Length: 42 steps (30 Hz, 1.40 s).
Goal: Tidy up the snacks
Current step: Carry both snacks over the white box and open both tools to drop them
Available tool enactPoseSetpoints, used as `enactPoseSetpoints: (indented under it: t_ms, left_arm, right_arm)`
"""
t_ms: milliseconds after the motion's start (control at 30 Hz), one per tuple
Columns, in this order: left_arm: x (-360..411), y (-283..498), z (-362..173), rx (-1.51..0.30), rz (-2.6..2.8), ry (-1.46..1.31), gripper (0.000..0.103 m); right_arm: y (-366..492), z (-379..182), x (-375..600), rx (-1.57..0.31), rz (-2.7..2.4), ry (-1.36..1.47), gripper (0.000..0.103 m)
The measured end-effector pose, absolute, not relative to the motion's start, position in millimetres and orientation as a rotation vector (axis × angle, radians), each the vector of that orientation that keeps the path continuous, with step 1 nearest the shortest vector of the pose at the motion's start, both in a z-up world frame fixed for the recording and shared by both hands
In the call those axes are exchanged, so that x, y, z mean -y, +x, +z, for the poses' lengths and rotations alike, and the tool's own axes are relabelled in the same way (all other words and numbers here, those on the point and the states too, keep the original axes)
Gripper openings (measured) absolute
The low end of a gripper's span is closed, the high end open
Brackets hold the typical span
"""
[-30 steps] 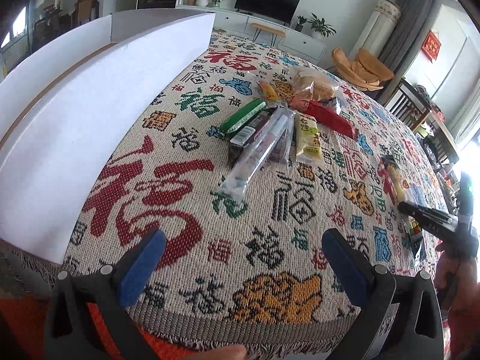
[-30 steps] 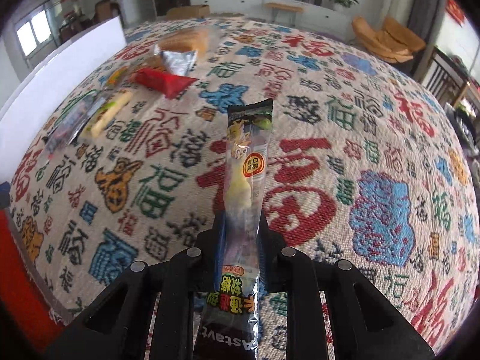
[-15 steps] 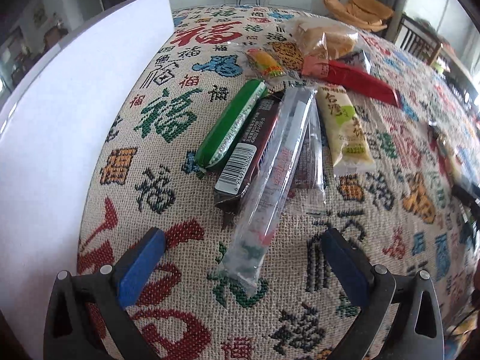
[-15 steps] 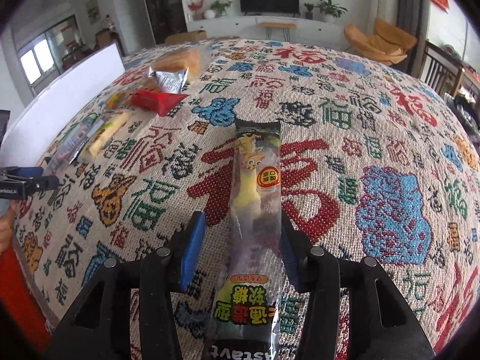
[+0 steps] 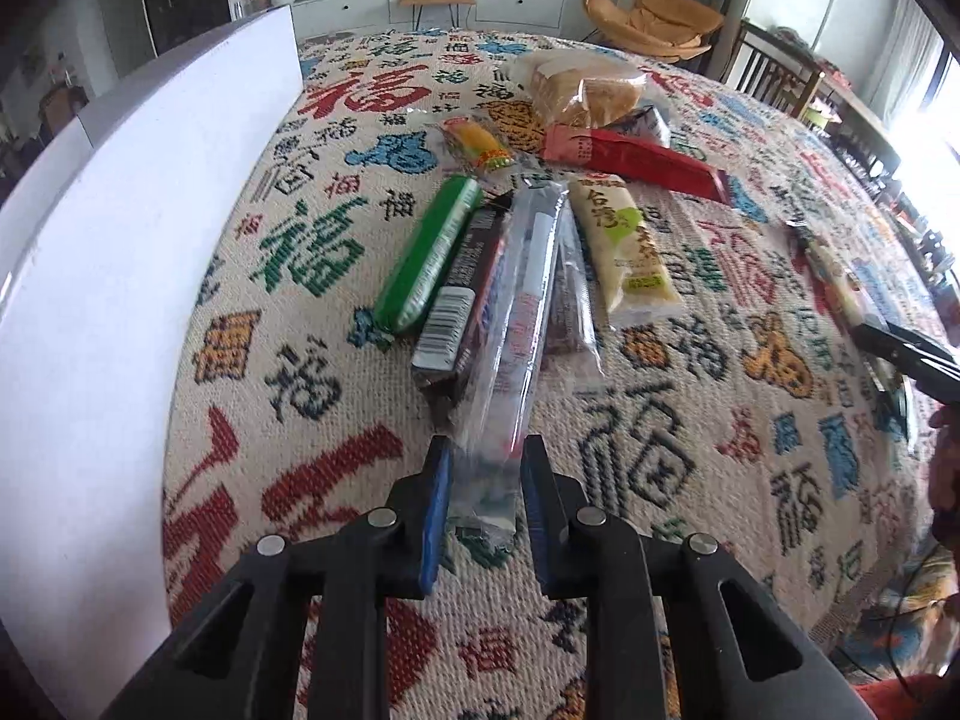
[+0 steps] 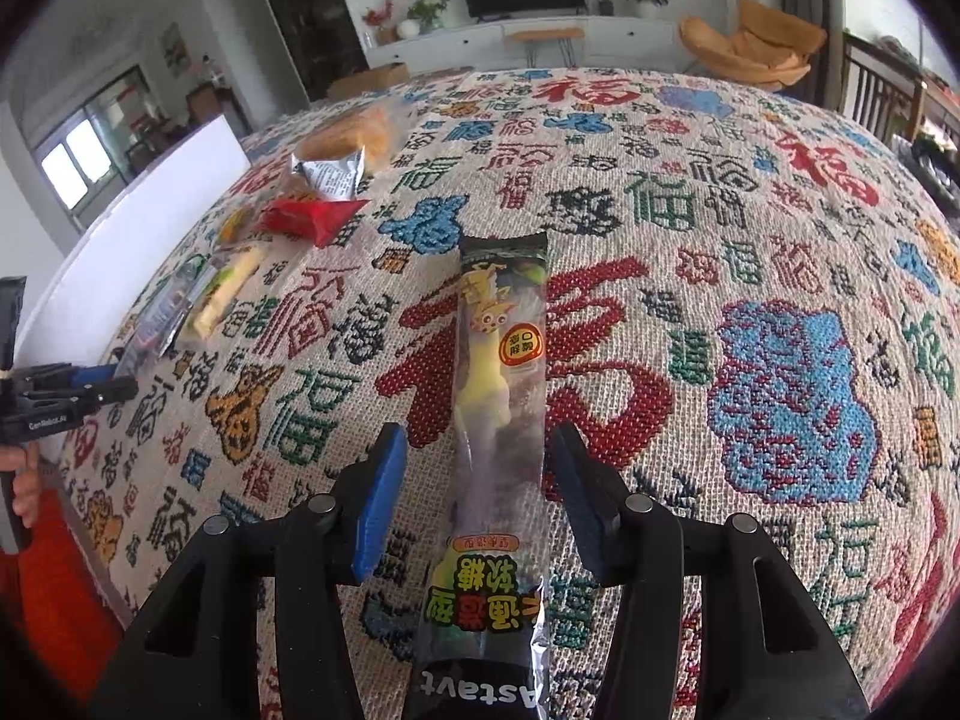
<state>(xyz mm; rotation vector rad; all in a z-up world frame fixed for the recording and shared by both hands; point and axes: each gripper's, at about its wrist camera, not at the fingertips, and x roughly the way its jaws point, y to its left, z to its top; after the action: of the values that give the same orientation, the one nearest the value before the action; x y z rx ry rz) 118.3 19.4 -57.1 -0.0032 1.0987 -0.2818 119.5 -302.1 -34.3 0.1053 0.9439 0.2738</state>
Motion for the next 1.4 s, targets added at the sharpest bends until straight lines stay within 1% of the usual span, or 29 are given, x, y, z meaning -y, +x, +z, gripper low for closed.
enactPoseSetpoints:
  t_ms: [100, 200, 233, 267, 300, 333, 400, 433, 500, 533, 567, 600, 633, 667, 700, 733, 800, 900, 1067, 1233, 1400]
  left_arm:
    - [-19, 91, -56, -1.14, -0.358, -0.015, 0.02]
    - [-12, 69, -54, -1.185, -0.381, 0.039, 0.025]
    - [-10, 67, -53, -1.185, -0.378, 0.051, 0.039]
    - [-8, 66, -50, -1.176, -0.37, 0.061, 0.064]
    - [-6, 65, -47, -1.153, -0.36, 0.072, 0.074]
    - [-4, 67, -43, -1.118, -0.346, 0.088, 0.081]
    - [3, 75, -41, -1.097, -0.335, 0.111, 0.081]
    - [7, 82, -42, -1.097, -0.33, 0.124, 0.081]
    - [19, 88, -47, -1.097, -0.309, 0.182, 0.079]
    - [25, 90, -51, -1.095, -0.299, 0.216, 0.069]
    - [29, 91, -55, -1.097, -0.298, 0.241, 0.042]
    - [31, 90, -58, -1.103, -0.303, 0.248, 0.033]
    - [29, 88, -56, -1.079, -0.321, 0.212, 0.021]
    - [25, 86, -57, -1.089, -0.335, 0.161, 0.018]
    - [19, 84, -56, -1.084, -0.339, 0.119, 0.018]
    - [14, 81, -55, -1.075, -0.346, 0.086, 0.018]
    - [3, 72, -49, -1.05, -0.36, 0.009, 0.018]
    - [-18, 59, -31, -0.997, -0.378, -0.132, 0.018]
    - [-62, 45, 17, -0.875, -0.376, -0.296, 0.018]
    - [-138, 49, 71, -0.762, -0.267, -0.358, 0.018]
    - [-228, 60, 91, -0.743, -0.046, -0.346, 0.018]
  right_arm:
    - [118, -33, 303, -0.971, 0.28, 0.084, 0.053]
    - [118, -30, 306, -1.007, 0.299, 0.079, 0.054]
    - [119, -28, 307, -1.02, 0.308, 0.078, 0.054]
    - [120, -27, 308, -1.034, 0.314, 0.081, 0.054]
    - [123, -26, 309, -1.049, 0.321, 0.087, 0.054]
    - [127, -25, 309, -1.066, 0.33, 0.094, 0.054]
    - [137, -22, 307, -1.1, 0.346, 0.095, 0.054]
    - [143, -21, 305, -1.12, 0.354, 0.086, 0.058]
    - [155, -19, 297, -1.149, 0.363, 0.044, 0.063]
    - [160, -18, 292, -1.161, 0.37, 0.019, 0.063]
    - [165, -19, 287, -1.175, 0.374, -0.011, 0.063]
    - [169, -21, 282, -1.185, 0.377, -0.04, 0.063]
    - [171, -24, 276, -1.202, 0.386, -0.068, 0.057]
    - [171, -27, 272, -1.225, 0.384, -0.105, 0.04]
    - [169, -28, 268, -1.233, 0.371, -0.144, 0.02]
    - [166, -26, 267, -1.225, 0.368, -0.166, 0.018]
    - [158, -22, 266, -1.229, 0.374, -0.185, 0.017]
    - [147, -7, 273, -1.205, 0.387, -0.138, 0.017]
    - [151, 42, 261, -1.112, 0.461, 0.025, 0.017]
    - [181, 95, 171, -1.033, 0.667, 0.135, 0.017]
    - [200, 141, 34, -0.992, 0.924, 0.194, 0.017]
